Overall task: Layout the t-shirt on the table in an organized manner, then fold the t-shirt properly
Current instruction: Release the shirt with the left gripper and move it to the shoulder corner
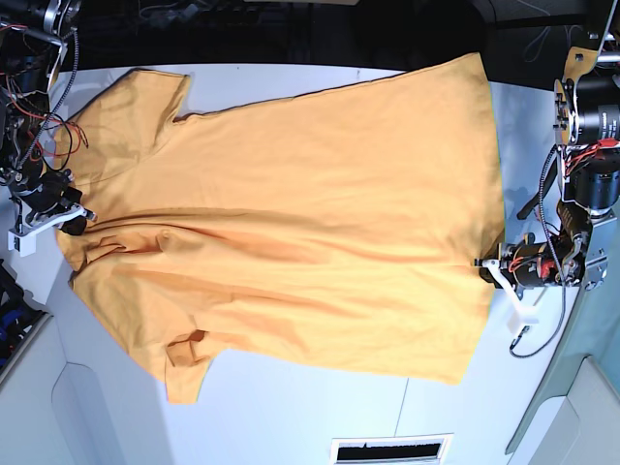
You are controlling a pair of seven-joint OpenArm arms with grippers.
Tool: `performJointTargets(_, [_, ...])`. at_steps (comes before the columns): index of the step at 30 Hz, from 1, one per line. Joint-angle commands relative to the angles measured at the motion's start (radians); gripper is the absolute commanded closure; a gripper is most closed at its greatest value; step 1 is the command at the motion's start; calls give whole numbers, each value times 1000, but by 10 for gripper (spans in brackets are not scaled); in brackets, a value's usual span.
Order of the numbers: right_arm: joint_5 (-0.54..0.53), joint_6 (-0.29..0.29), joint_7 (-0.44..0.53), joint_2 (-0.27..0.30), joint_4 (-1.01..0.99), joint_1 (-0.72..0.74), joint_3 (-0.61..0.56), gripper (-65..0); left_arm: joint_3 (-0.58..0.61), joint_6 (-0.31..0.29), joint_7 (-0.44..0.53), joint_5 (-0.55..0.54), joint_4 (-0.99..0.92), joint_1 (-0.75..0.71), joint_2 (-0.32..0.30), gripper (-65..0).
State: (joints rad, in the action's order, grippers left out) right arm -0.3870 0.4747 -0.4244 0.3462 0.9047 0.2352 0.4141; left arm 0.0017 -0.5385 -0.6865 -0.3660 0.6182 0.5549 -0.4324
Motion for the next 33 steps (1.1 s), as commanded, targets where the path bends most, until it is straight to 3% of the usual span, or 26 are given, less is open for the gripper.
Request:
performJointTargets(1, [-14, 5, 21, 17, 15, 19, 3, 0, -2, -26, -18, -38, 15, 51, -23, -16])
performJointTargets(4, [-13, 5, 5, 23, 39, 13, 7, 0, -2, -152, -135, -255, 57, 68, -41, -71])
performJointTargets(6, [-24, 5, -25, 28, 87, -8, 31, 0, -2, -160, -243, -395, 117, 49, -58, -115])
performJointTargets(10, [-114, 21, -126, 34, 261, -111, 123, 0, -2, -160, -454, -668, 299, -68, -106, -119])
performJointTargets(13, [-172, 40, -172, 36, 372, -199, 185, 0, -2, -160, -491, -766, 454, -198, -146, -119])
performJointTargets(18, [-175, 38, -177, 53, 411, -335, 230, 0, -2, -160, -482, -767, 656, -421, -172, -119])
performJointTargets(23, [-219, 39, -175, 58, 411, -443, 253, 0, -2, -160, -414, -723, 689, -568, -167, -119])
performJointTargets(27, [-275, 73, -175, 47, 411, -472, 248, 0, -2, -160, -296, -585, 688, -619, -140, -119])
performJointTargets(33, [-244, 72, -147, -4, 410, -444, 201, 0, -2, -160, -94, -288, 640, -611, -80, -119])
